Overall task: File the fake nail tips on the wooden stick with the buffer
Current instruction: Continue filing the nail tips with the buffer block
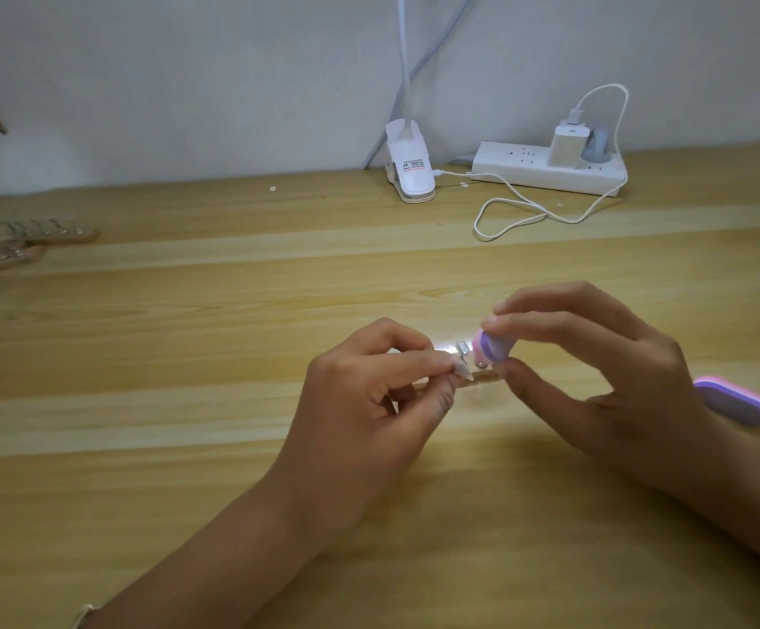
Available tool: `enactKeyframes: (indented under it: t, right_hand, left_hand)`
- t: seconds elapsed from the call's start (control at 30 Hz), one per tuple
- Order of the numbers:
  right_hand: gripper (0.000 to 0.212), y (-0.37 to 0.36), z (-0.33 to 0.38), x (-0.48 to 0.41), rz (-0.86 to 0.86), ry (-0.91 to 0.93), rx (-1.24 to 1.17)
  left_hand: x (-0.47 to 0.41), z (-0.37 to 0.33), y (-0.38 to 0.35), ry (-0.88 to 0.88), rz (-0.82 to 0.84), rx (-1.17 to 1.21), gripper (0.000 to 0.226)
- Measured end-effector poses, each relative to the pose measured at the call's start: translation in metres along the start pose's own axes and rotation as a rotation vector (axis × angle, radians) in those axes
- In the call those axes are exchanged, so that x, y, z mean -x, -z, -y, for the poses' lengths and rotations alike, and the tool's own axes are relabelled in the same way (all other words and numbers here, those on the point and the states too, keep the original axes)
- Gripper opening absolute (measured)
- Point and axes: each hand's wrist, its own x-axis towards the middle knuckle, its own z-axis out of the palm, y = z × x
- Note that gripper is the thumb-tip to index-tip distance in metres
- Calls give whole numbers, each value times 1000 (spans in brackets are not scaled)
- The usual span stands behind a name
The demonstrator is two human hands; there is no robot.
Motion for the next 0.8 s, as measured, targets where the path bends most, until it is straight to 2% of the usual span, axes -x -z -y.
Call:
enactKeyframes:
  t: [0.07, 0.33, 0.5, 0.67, 0.8]
  right_hand:
    - [20, 2, 3, -2, -29, -25, -18]
    - [17, -5, 6, 2, 69, 25, -43]
    - [22, -7, 7, 4, 121, 139, 14]
    - [17, -2, -1, 1, 137, 92, -3]
    - [16, -3, 4, 3, 129, 87, -42]
  left_hand:
    - [-1, 0, 0, 13, 1, 5, 15]
    - [0, 0, 1, -4, 60, -41, 19]
    - [1, 1, 1, -31, 94, -67, 20]
    - [2, -2, 1, -20, 107, -59, 11]
    - [1, -3, 2, -32, 109, -47, 12]
